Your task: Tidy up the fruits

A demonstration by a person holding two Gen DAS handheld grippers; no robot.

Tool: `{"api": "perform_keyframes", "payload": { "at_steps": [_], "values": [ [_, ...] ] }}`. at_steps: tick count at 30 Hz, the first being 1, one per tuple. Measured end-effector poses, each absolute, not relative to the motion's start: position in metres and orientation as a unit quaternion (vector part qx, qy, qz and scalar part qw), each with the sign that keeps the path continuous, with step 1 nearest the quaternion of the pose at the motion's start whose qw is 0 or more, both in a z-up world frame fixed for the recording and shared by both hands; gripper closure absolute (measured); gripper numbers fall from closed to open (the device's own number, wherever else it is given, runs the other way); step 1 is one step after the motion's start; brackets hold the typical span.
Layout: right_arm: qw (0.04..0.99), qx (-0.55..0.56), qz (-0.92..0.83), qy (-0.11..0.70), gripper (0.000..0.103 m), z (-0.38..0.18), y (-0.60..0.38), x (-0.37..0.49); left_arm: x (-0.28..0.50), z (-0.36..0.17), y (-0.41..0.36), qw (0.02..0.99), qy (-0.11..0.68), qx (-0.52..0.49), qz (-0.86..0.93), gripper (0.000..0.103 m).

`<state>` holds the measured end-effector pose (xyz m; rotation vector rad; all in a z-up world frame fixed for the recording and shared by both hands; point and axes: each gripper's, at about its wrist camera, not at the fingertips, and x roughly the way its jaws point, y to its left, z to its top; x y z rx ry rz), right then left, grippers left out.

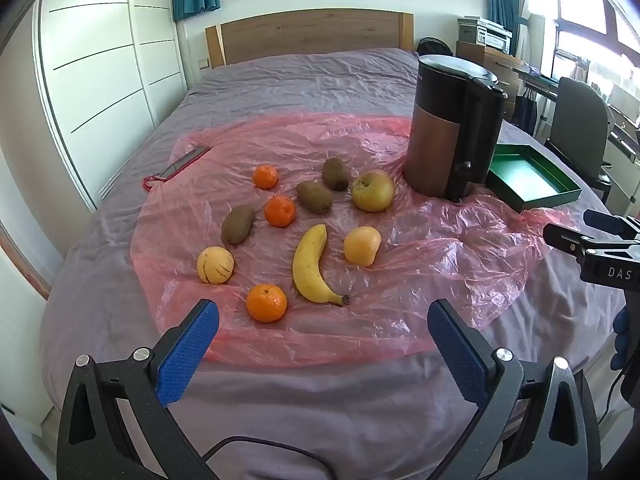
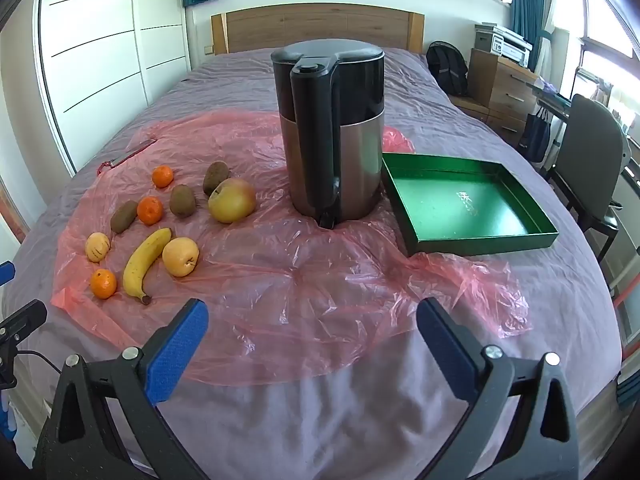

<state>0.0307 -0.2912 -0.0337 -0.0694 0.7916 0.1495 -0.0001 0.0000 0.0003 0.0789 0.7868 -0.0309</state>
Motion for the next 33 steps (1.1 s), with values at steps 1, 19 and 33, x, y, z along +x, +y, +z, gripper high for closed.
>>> {"api": "perform_keyframes", "payload": {
  "at_steps": [1, 19, 33],
  "values": [
    [0.919, -0.034, 0.073, 0.385, 0.000, -0.0339, -0.2912, 0.0307, 0.0000, 0.0002, 0.0001, 0.923, 0.383, 0.038, -0.016, 0.001],
    [0.919, -0.034, 0.074, 0.385, 0.000, -0.0365, -0.2908, 0.0304, -0.0019, -0.0048, -0.0045, 0.922, 0.386, 0.036, -0.018, 0.001],
    [0.919, -0.036, 0.075, 0.386, 0.000, -0.0386, -0.2892, 0.0295, -0.0018, -0.0061, -0.0045, 0.921, 0.387, 0.034, -0.018, 0.001]
  ]
}}
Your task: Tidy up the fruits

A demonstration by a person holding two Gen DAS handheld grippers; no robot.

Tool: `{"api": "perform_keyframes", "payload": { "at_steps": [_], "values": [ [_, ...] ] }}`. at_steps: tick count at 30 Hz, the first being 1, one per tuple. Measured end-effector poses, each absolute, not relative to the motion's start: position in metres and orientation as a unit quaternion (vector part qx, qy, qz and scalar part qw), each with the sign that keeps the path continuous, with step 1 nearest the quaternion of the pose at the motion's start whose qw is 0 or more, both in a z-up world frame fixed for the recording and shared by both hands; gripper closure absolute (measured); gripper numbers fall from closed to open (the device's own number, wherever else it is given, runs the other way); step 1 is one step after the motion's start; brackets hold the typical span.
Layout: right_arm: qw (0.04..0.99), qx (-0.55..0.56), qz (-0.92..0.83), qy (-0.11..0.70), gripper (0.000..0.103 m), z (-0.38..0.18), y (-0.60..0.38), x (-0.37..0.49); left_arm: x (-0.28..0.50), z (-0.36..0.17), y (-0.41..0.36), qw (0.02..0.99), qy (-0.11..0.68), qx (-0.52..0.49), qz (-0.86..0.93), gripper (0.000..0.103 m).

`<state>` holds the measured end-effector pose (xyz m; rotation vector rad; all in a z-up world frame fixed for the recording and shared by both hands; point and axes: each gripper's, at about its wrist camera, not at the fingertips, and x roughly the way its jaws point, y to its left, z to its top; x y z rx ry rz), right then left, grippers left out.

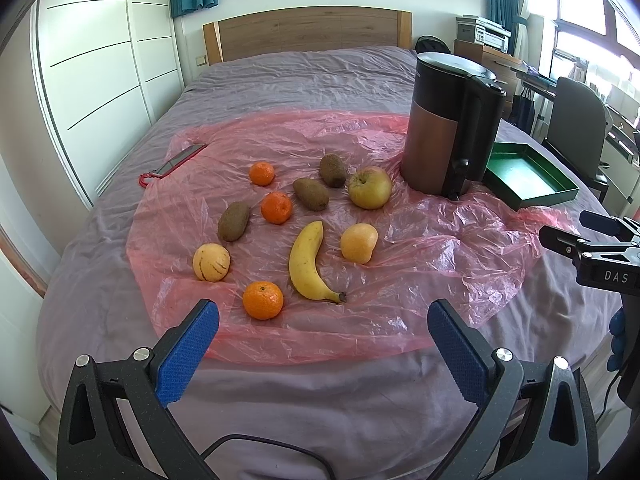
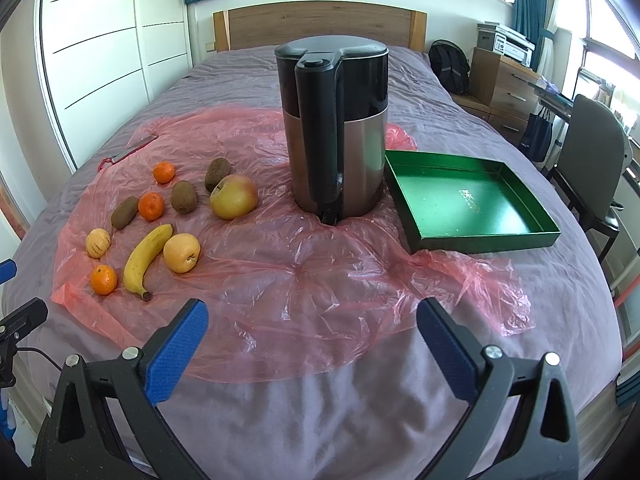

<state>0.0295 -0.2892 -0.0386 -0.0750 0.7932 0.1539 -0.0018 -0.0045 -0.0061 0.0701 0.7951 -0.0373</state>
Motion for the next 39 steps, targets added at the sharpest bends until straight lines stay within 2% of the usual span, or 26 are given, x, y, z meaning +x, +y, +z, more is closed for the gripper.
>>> {"api": "perform_keyframes", "payload": {
  "at_steps": [39],
  "values": [
    [0.918, -0.040, 0.079, 0.387, 0.000, -0.0359, -0.2852, 0.0296, -0.0049, -0.0100, -0.0080, 0.920, 0.390, 0.032, -0.020, 0.001]
  ]
}}
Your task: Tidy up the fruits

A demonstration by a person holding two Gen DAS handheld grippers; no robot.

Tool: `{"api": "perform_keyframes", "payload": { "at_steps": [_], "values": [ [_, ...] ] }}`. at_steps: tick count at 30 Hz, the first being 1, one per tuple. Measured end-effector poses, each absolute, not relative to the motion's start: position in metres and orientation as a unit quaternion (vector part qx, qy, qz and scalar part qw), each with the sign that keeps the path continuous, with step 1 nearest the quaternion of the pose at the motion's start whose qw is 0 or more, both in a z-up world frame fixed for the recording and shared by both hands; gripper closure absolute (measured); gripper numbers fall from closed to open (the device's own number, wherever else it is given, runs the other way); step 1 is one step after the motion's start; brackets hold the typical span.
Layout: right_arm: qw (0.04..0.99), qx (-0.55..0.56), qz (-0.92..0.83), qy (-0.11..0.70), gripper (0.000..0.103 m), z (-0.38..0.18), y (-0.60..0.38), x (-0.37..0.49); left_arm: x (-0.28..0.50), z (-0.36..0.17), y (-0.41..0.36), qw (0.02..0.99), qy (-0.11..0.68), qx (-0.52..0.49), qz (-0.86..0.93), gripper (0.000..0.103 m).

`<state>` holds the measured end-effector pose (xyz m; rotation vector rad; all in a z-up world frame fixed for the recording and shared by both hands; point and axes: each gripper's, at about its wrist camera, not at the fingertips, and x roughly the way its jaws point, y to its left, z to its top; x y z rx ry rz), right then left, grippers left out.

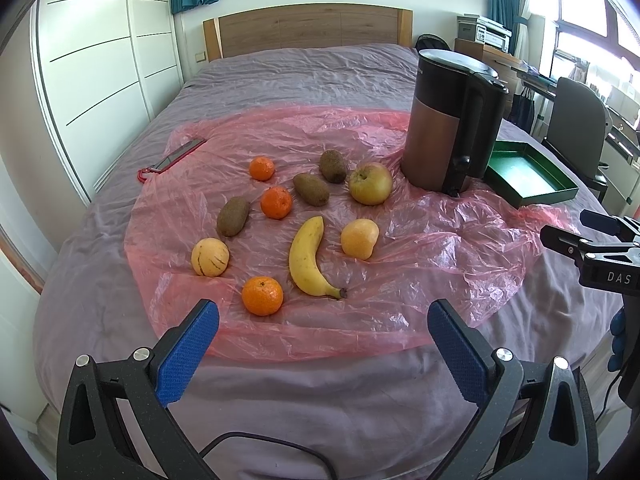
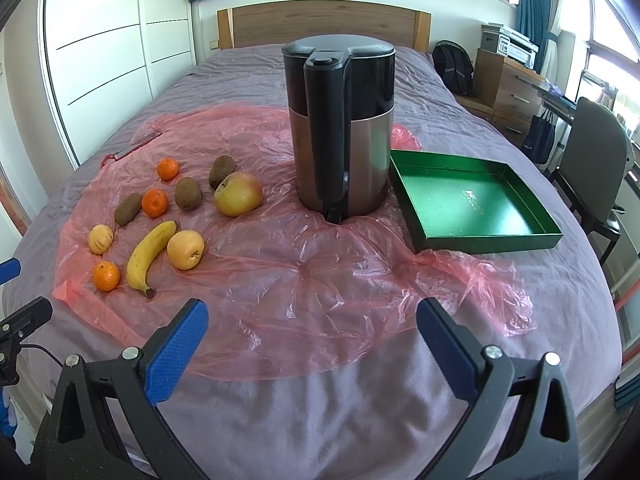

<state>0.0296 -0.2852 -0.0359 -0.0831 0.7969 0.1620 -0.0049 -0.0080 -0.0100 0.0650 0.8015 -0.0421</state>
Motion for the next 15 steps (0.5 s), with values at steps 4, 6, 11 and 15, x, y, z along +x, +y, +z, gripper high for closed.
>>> {"api": "perform_keyframes", "payload": {
  "at_steps": [4, 6, 11, 15],
  "values": [
    [0.918, -0.040, 0.079, 0.387, 0.000, -0.0353, -0.2855, 0.0288, -0.0047, -0.0103, -0.0073, 0.920, 0.390, 0.031, -0.020, 0.001],
    [0.918, -0.041, 0.078, 0.387, 0.000, -0.0355, -0.2852, 0.0291, -0.0048, -0.0105, -0.0074, 0.920, 0.391, 0.031, -0.021, 0.001],
    [0.918, -0.041, 0.078, 0.388, 0.000, -0.0356, -0.2849, 0.0291, -0.0055, -0.0113, -0.0072, 0.920, 0.391, 0.030, -0.021, 0.001],
    [0.917, -0.041, 0.079, 0.388, 0.000, -0.0357, -0.2848, 0.0289, -0.0061, -0.0119, -0.0074, 0.919, 0.392, 0.029, -0.021, 0.001]
  ]
}}
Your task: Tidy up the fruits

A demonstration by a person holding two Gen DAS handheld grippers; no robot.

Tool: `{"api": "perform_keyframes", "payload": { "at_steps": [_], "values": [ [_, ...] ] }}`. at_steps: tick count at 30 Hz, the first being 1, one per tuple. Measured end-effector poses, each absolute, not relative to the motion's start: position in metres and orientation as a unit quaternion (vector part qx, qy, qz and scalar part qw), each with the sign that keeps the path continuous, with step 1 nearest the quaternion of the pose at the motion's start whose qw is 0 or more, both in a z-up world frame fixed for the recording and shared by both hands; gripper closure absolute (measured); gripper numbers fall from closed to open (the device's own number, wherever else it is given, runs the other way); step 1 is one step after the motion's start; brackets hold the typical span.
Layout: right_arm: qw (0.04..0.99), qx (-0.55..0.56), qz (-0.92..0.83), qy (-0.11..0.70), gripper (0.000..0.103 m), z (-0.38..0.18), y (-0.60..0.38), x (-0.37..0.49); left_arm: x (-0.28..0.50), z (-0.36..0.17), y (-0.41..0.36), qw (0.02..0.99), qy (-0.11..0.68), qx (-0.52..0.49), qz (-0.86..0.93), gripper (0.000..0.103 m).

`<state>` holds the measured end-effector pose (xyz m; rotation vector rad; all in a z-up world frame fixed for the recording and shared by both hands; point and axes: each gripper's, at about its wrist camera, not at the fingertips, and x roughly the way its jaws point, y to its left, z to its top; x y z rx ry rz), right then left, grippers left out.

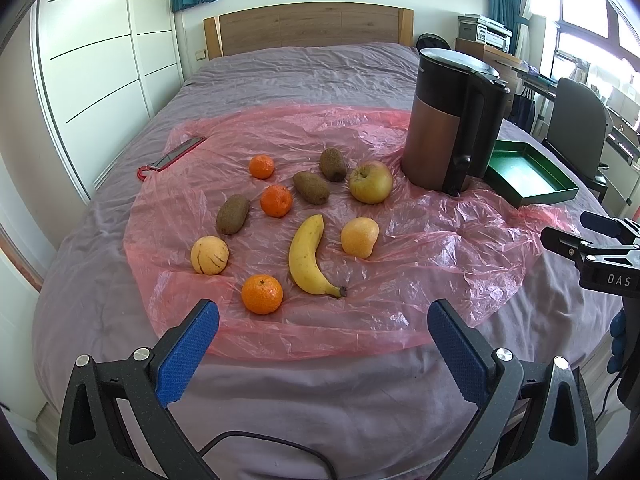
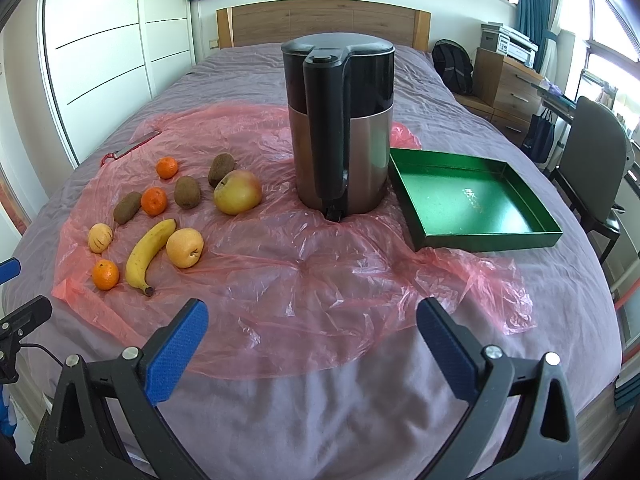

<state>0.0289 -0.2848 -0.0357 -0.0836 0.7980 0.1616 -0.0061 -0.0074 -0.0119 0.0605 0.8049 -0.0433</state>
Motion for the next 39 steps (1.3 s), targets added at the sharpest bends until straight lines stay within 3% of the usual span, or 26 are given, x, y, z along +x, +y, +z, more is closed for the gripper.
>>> {"api": "perform_keyframes", "payload": {
  "at_steps": [39],
  "values": [
    [0.898, -0.058, 0.145, 0.412, 0.000, -0.057, -0.242, 0.051, 0.016, -0.039, 0.010, 0.899, 0.435, 0.047, -0.010, 0.001]
  ]
}}
